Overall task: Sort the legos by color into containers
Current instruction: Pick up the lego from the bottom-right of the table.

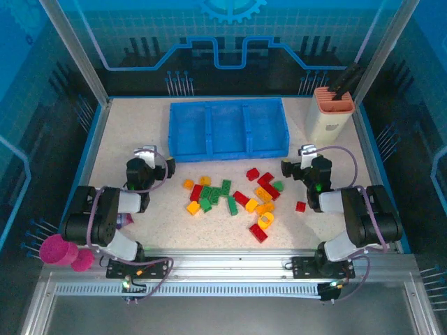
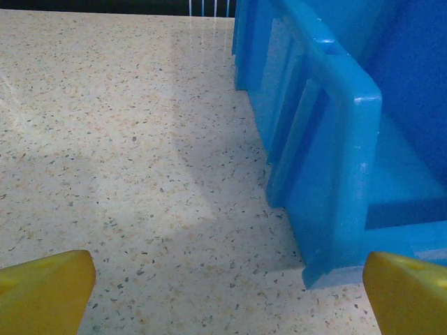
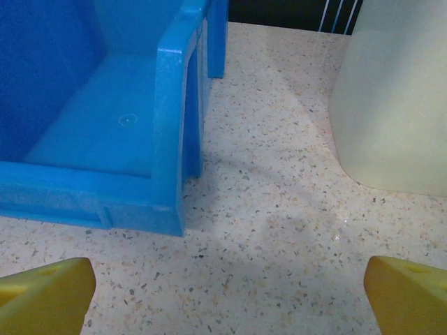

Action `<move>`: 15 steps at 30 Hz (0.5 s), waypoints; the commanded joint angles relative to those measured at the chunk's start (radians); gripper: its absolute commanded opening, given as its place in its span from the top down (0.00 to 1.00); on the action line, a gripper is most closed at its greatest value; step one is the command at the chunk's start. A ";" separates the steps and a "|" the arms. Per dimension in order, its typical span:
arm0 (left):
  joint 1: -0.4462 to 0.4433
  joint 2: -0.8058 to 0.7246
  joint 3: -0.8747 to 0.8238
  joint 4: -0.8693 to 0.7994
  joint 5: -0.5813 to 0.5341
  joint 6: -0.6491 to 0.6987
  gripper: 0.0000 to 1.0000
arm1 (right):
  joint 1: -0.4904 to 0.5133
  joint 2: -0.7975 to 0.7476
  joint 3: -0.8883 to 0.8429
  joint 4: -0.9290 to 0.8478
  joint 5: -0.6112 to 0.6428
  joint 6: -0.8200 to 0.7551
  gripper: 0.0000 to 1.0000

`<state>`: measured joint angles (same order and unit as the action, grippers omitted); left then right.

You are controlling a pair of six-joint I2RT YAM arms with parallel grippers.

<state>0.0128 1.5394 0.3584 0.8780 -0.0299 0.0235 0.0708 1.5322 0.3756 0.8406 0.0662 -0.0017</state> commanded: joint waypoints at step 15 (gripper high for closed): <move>-0.007 0.015 0.027 0.047 -0.005 -0.025 0.01 | -0.011 0.009 0.026 0.046 -0.024 -0.010 0.00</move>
<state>0.0101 1.5402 0.3599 0.8841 -0.0299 0.0231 0.0708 1.5322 0.3817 0.8478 0.0582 -0.0017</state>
